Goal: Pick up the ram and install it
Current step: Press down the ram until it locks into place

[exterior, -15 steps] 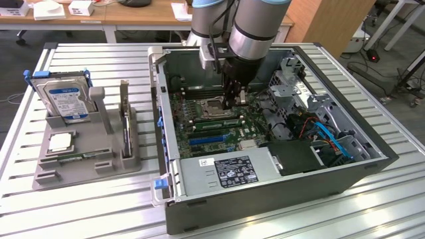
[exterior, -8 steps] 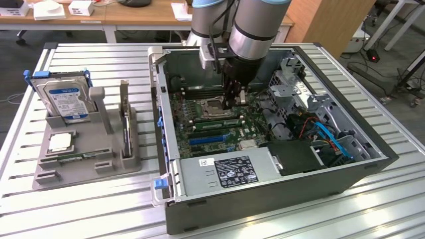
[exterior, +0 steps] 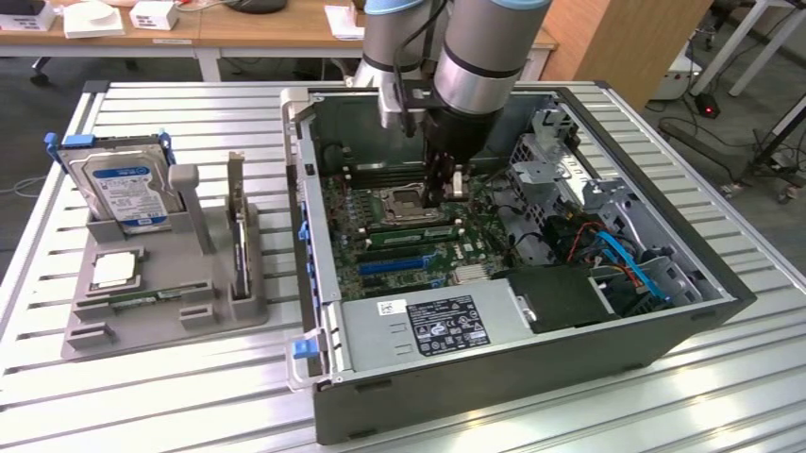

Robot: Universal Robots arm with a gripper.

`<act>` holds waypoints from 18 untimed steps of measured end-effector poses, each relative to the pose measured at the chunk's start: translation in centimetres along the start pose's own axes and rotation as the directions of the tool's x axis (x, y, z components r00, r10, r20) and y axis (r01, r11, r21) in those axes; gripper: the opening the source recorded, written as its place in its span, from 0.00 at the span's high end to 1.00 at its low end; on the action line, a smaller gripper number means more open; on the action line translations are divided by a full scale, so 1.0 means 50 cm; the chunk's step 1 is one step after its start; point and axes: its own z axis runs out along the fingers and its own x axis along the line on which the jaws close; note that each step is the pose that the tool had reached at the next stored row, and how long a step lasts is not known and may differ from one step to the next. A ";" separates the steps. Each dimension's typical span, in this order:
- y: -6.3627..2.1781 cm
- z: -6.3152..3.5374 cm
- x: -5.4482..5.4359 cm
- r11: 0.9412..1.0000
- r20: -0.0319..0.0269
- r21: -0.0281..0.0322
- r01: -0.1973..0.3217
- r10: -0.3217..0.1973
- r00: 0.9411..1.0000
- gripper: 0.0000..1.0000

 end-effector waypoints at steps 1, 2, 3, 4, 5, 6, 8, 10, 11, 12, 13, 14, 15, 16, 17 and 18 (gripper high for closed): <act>0.000 0.000 0.000 1.000 0.000 0.002 -0.016 0.016 1.000 0.91; 0.000 0.000 0.000 0.999 0.001 0.004 -0.032 0.032 0.999 0.91; 0.000 0.001 0.000 0.999 0.001 0.005 -0.048 0.048 0.999 0.91; 0.000 0.001 0.000 0.998 0.001 0.007 -0.064 0.064 0.998 0.91; 0.000 0.001 0.000 0.997 0.002 0.009 -0.080 0.080 0.997 0.91; 0.000 0.001 0.000 0.995 0.002 0.010 -0.096 0.096 0.995 0.91; 0.000 0.001 0.000 0.991 0.003 0.014 -0.131 0.131 0.991 0.91; 0.000 0.002 0.000 0.986 0.004 0.018 -0.165 0.165 0.986 0.91; 0.000 0.002 0.000 0.983 0.005 0.020 -0.182 0.182 0.983 0.91; 0.000 0.002 0.000 0.980 0.005 0.021 -0.198 0.198 0.980 0.91; 0.000 0.002 0.000 0.976 0.006 0.023 -0.215 0.215 0.977 0.91; 0.000 0.002 0.000 0.972 0.007 0.025 -0.234 0.233 0.972 0.91; 0.000 0.002 0.000 0.968 0.007 0.027 -0.250 0.250 0.968 0.91; 0.000 0.002 0.000 0.964 0.008 0.028 -0.266 0.265 0.964 0.91; 0.000 0.002 0.000 0.959 0.009 0.030 -0.281 0.281 0.960 0.91; 0.000 0.002 0.000 0.954 0.010 0.032 -0.297 0.297 0.955 0.91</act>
